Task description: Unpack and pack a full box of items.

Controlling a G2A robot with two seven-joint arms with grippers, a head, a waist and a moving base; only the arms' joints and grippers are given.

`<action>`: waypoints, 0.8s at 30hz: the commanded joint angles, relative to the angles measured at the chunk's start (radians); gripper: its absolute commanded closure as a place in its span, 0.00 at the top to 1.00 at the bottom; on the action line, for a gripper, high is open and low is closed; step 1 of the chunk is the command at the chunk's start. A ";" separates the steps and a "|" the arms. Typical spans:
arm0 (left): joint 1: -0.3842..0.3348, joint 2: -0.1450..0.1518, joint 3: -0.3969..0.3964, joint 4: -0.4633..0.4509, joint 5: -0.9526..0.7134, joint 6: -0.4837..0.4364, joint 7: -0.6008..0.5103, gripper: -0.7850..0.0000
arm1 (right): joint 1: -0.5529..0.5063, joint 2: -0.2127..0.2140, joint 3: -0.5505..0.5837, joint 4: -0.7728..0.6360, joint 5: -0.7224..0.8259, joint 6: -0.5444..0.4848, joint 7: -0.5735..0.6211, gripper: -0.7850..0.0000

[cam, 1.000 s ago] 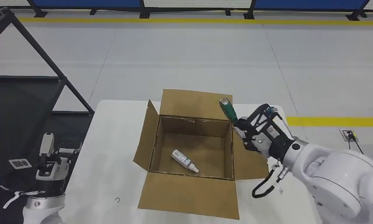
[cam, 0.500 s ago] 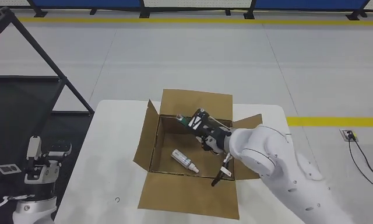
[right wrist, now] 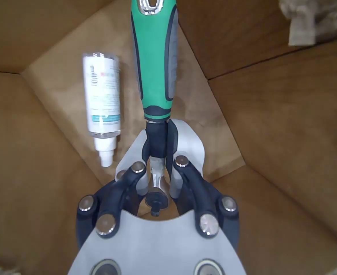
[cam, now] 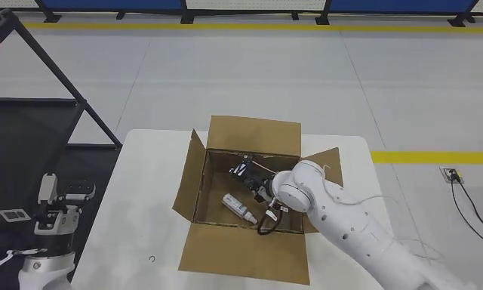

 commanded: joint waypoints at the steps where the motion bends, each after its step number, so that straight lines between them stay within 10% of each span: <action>1: -0.001 0.000 0.002 0.001 0.004 0.002 0.000 1.00 | 0.012 -0.016 -0.015 0.040 0.008 -0.006 0.002 0.00; 5: -0.003 0.000 0.007 0.000 0.008 0.004 0.001 1.00 | 0.029 -0.039 -0.034 0.091 0.020 -0.021 0.009 0.00; 9: -0.004 0.000 0.011 -0.004 0.014 0.006 0.002 1.00 | 0.045 -0.059 -0.046 0.129 0.024 -0.039 0.012 0.27; 24: 0.004 -0.001 0.019 -0.024 0.023 0.003 0.007 1.00 | 0.033 -0.027 0.082 0.042 -0.014 -0.069 -0.030 0.30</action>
